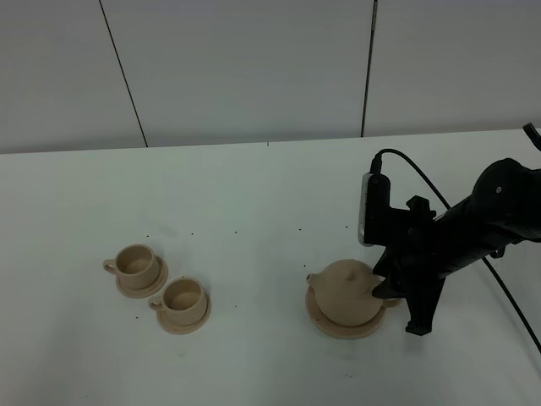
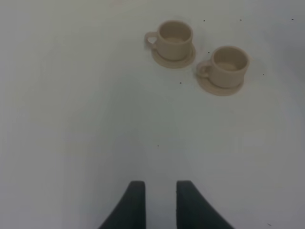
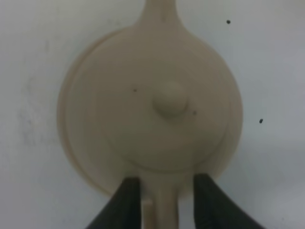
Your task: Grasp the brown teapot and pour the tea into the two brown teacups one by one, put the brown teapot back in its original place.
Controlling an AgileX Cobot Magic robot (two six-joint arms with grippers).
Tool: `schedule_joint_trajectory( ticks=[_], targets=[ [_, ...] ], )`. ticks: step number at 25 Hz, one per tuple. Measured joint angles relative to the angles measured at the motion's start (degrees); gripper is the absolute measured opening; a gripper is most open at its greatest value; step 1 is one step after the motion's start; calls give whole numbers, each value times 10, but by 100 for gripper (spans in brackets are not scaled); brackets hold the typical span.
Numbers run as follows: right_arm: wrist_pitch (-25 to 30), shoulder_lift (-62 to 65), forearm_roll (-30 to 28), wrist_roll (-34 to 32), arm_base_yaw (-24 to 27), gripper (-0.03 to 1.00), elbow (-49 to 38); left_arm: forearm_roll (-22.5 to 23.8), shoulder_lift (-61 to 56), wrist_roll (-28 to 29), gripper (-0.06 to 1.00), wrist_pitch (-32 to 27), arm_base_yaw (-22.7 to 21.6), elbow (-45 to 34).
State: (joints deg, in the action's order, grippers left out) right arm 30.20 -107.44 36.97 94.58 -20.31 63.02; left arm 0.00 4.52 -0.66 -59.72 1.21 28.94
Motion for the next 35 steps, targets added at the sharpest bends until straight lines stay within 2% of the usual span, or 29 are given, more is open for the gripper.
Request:
schedule_joint_trajectory(
  ticks=[6,14,35],
  targets=[
    [0,0,-6,0,0,29,0,0,0,0,23,0,0,0],
    [9,0,-48,-13,0,27,0,0,0,0,23,0,0,0],
    [2,0,-41,-1,0,27,0,0,0,0,23,0,0,0]
  ],
)
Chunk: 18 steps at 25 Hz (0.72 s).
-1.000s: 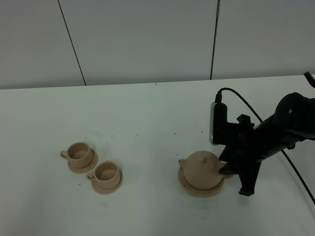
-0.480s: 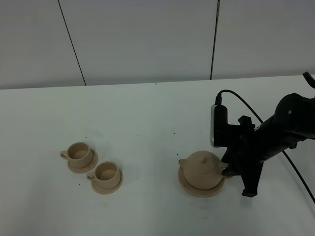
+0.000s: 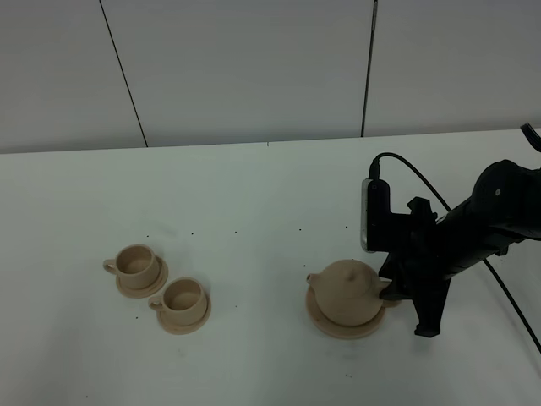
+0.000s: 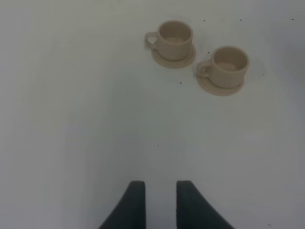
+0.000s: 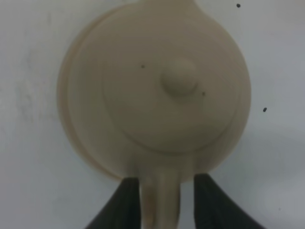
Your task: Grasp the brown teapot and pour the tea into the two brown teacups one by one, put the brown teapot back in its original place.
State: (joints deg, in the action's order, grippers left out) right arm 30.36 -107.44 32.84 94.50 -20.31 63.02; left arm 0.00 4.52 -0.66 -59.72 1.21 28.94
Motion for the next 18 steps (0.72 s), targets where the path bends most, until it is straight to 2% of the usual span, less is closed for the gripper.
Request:
schedule_joint_trajectory(
  ticks=[18],
  targets=[
    [-1,0,15,15,0,24,0,0,0,0,23,0,0,0]
  ],
)
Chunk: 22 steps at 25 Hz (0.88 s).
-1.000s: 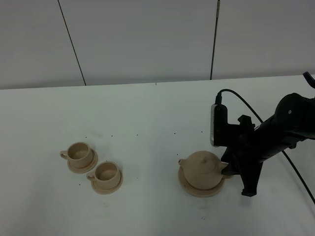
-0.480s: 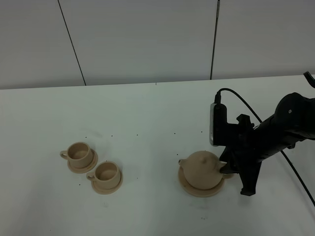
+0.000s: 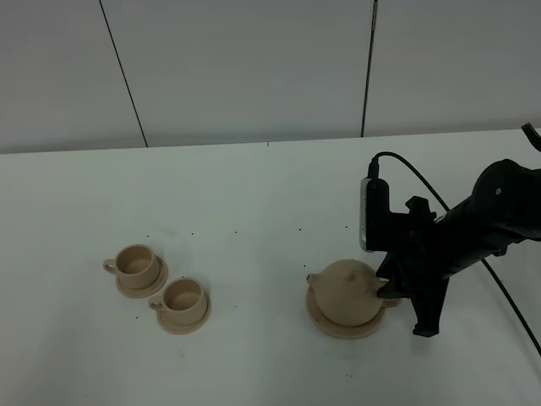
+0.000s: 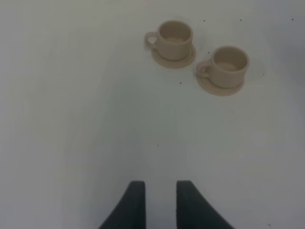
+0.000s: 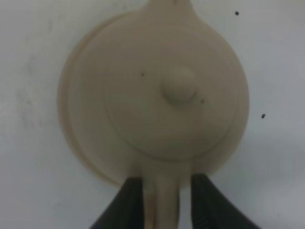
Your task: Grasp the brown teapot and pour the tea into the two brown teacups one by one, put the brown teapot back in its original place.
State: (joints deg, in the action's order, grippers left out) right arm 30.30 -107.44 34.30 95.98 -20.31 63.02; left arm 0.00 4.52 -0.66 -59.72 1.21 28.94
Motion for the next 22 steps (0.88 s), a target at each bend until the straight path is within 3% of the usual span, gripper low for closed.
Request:
schedule_joint_trajectory(
  ticks=[22],
  targets=[
    [0,-9,0,6,-1,24,0,0,0,0,23,0,0,0]
  ],
)
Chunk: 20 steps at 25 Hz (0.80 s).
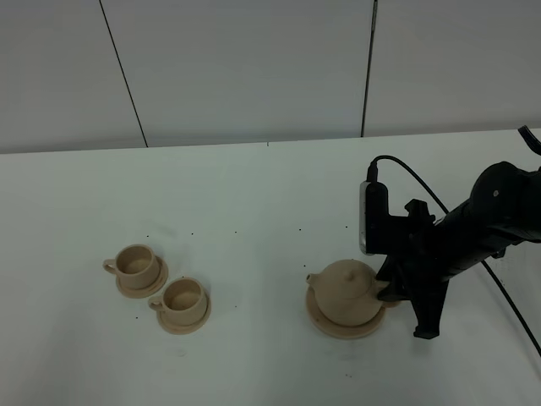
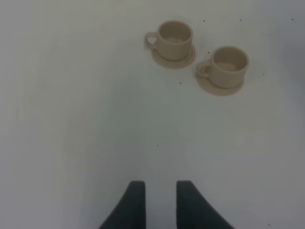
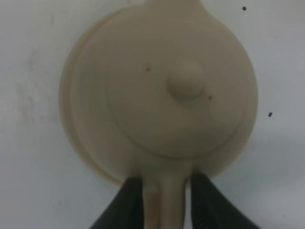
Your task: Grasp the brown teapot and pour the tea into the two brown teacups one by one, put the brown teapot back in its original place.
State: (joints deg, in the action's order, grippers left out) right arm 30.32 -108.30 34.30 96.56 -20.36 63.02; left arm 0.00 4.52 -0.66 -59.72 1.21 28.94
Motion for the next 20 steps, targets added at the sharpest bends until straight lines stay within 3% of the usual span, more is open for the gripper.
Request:
schedule_joint_trajectory(
  ticks=[20],
  targets=[
    [-1,0,1,2,0,24,0,0,0,0,23,0,0,0]
  ],
)
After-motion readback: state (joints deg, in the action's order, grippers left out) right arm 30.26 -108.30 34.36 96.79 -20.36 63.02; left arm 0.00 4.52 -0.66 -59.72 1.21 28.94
